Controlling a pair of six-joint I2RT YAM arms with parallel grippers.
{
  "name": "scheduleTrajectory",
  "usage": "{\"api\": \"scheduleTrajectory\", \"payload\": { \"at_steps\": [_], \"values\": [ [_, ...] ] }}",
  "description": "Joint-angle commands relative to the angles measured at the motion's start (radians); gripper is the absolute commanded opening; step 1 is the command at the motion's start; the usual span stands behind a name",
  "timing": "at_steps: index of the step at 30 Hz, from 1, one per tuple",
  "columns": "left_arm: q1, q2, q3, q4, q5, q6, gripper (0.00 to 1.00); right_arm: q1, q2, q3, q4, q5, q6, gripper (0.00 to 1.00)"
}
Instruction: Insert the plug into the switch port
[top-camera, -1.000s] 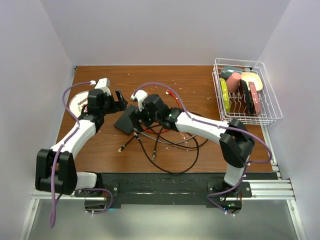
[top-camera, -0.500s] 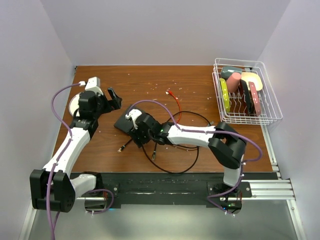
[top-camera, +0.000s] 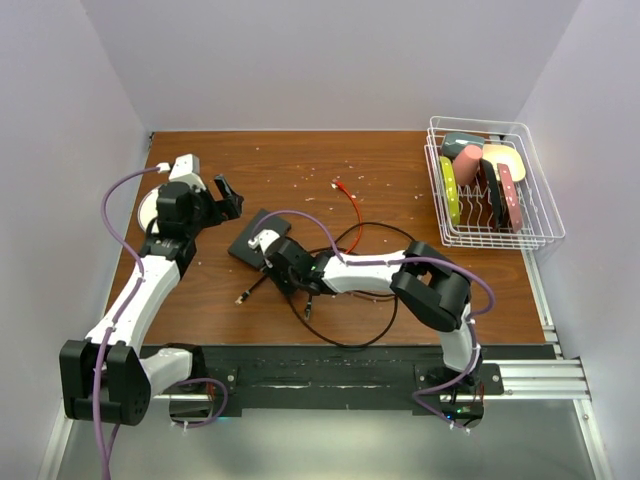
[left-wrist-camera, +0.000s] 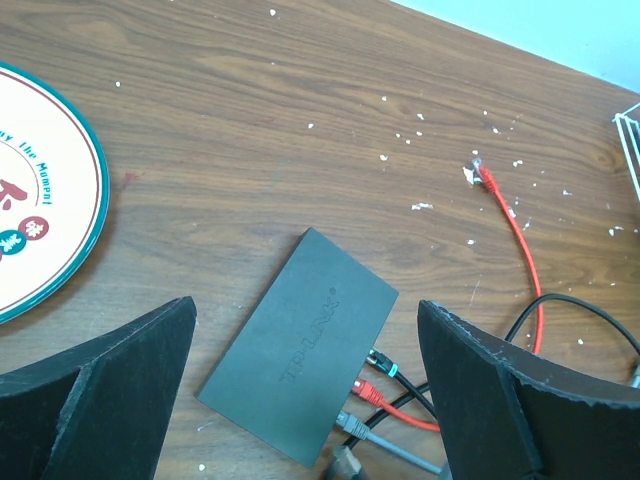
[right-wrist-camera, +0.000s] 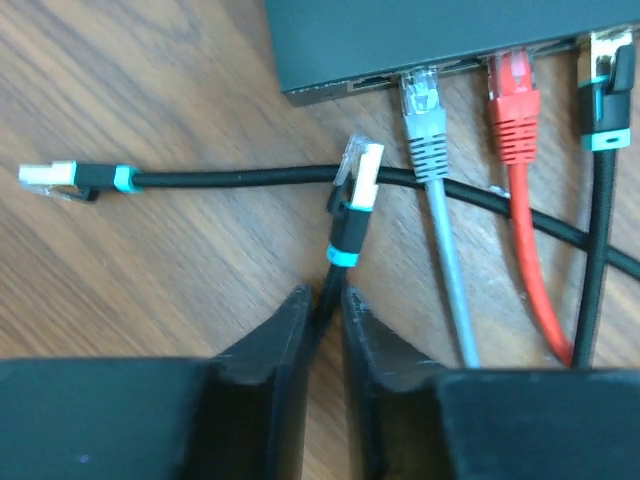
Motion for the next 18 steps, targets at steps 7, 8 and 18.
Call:
{"api": "scheduleTrajectory", "payload": {
  "at_steps": [7, 8, 18],
  "values": [
    [0.013, -0.041, -0.037, 0.080, 0.093, -0.010, 0.97, 0.016, -0.183, -0.065, 0.107, 0.026, 0.011, 0.00],
    [0.013, -0.046, -0.040, 0.112, 0.162, -0.006, 0.97, 0.016, -0.215, -0.077, 0.120, 0.030, 0.009, 0.00],
    [0.012, -0.126, -0.170, 0.549, 0.650, -0.114, 0.92, -0.047, -0.501, -0.091, 0.140, 0.119, 0.002, 0.00]
  ]
}}
